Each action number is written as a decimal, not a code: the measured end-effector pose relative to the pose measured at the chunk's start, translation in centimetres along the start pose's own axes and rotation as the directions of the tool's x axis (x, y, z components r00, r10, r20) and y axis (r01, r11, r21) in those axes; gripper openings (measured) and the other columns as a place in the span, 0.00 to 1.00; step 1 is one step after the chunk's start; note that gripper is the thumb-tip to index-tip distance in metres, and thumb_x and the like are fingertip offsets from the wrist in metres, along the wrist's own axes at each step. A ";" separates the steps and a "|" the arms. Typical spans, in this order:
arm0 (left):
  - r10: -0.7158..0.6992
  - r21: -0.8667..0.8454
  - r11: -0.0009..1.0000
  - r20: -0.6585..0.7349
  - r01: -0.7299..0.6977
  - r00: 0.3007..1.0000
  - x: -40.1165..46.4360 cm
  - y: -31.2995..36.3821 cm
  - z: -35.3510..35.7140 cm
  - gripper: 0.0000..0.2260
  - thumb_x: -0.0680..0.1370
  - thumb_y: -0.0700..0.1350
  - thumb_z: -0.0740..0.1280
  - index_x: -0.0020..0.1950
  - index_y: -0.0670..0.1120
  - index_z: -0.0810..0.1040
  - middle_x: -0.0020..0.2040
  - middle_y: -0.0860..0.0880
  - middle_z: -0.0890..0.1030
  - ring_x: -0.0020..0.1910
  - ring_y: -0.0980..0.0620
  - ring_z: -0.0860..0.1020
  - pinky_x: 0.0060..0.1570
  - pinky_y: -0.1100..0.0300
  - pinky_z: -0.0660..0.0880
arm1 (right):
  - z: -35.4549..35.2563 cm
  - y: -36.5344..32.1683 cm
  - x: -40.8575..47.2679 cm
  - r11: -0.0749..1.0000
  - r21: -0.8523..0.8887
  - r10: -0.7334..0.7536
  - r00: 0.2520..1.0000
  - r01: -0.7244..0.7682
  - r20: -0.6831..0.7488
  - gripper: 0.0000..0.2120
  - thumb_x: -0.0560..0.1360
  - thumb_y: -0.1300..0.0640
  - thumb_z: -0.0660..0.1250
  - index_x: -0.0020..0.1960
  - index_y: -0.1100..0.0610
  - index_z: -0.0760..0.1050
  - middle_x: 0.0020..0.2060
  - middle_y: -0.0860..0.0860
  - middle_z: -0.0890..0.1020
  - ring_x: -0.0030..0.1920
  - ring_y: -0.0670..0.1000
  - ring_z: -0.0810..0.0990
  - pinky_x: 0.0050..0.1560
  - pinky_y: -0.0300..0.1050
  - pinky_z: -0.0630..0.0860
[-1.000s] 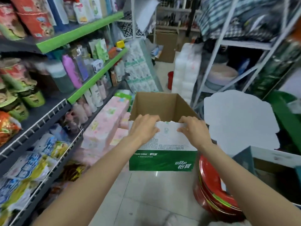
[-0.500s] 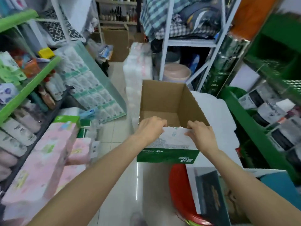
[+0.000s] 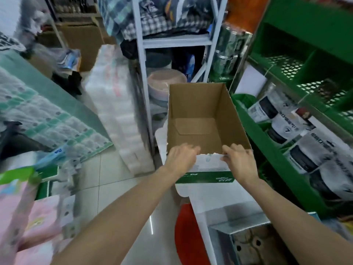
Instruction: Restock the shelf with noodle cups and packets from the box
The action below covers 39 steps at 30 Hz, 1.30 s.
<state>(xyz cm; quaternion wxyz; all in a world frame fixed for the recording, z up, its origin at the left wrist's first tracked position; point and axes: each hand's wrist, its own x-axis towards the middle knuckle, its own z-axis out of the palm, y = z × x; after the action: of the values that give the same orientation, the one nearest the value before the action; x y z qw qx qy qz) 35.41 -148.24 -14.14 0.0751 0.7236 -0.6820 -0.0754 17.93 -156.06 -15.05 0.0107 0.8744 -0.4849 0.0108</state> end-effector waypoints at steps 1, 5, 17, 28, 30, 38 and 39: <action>0.002 0.000 1.000 0.012 -0.002 1.000 1.0 0.7 0.7 0.10 0.78 0.37 0.59 0.57 0.44 0.73 0.51 0.45 0.78 0.51 0.45 0.74 0.43 0.53 0.73 | 0.5 1.2 0.4 1.000 0.000 0.004 1.000 -0.004 0.018 0.03 0.79 0.57 0.59 0.47 0.54 0.70 0.40 0.48 0.70 0.46 0.52 0.71 0.48 0.46 0.62; 0.017 -0.007 1.000 0.039 -0.016 0.999 4.3 4.0 2.9 0.08 0.78 0.37 0.59 0.56 0.44 0.73 0.49 0.45 0.78 0.48 0.46 0.76 0.41 0.56 0.73 | 2.0 5.8 1.9 1.000 -0.007 -0.007 0.997 0.007 0.073 0.03 0.79 0.57 0.59 0.46 0.53 0.68 0.40 0.48 0.70 0.47 0.52 0.72 0.49 0.46 0.63; -0.020 -0.088 0.995 0.247 0.043 0.969 10.8 11.5 9.1 0.06 0.80 0.43 0.62 0.53 0.46 0.78 0.46 0.46 0.80 0.41 0.50 0.77 0.48 0.56 0.78 | 6.0 15.9 3.3 0.991 0.121 0.035 0.993 -0.049 0.113 0.10 0.78 0.60 0.60 0.53 0.55 0.80 0.45 0.55 0.79 0.50 0.56 0.75 0.46 0.45 0.63; -0.060 -0.087 0.992 0.317 0.092 0.946 12.7 14.7 11.3 0.09 0.80 0.45 0.60 0.54 0.48 0.79 0.47 0.46 0.80 0.42 0.48 0.78 0.48 0.54 0.79 | 7.9 19.3 2.8 0.974 0.183 0.101 0.979 -0.134 0.178 0.11 0.78 0.61 0.61 0.53 0.56 0.81 0.47 0.58 0.80 0.51 0.58 0.74 0.49 0.49 0.69; -0.047 -0.107 0.991 0.320 0.086 0.946 12.8 14.9 11.0 0.10 0.80 0.47 0.60 0.54 0.48 0.79 0.47 0.47 0.81 0.42 0.48 0.78 0.48 0.54 0.79 | 8.0 19.3 2.9 0.978 0.168 0.093 0.980 -0.123 0.174 0.11 0.78 0.61 0.61 0.54 0.56 0.81 0.47 0.58 0.80 0.50 0.58 0.75 0.50 0.49 0.70; -0.055 -0.107 0.990 0.296 0.090 0.954 12.8 15.5 10.7 0.09 0.81 0.47 0.59 0.52 0.48 0.79 0.45 0.47 0.81 0.41 0.49 0.78 0.46 0.55 0.79 | 8.5 19.1 2.6 0.982 0.131 0.108 0.977 -0.133 0.184 0.12 0.78 0.60 0.59 0.53 0.53 0.81 0.46 0.56 0.81 0.50 0.56 0.74 0.48 0.45 0.66; -0.061 -0.109 0.989 0.293 0.096 0.954 12.8 15.5 10.7 0.09 0.81 0.47 0.59 0.52 0.48 0.79 0.45 0.47 0.81 0.41 0.48 0.78 0.46 0.55 0.80 | 8.6 19.1 2.6 0.985 0.122 0.097 0.979 -0.120 0.180 0.13 0.78 0.61 0.59 0.54 0.53 0.81 0.47 0.56 0.81 0.50 0.56 0.74 0.51 0.45 0.67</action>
<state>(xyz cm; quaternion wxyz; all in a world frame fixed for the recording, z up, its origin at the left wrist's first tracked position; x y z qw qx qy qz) 18.78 -161.99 -21.41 0.0157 0.7254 -0.6504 -0.2247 3.16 -168.67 -23.37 -0.0900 0.8431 -0.5292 -0.0327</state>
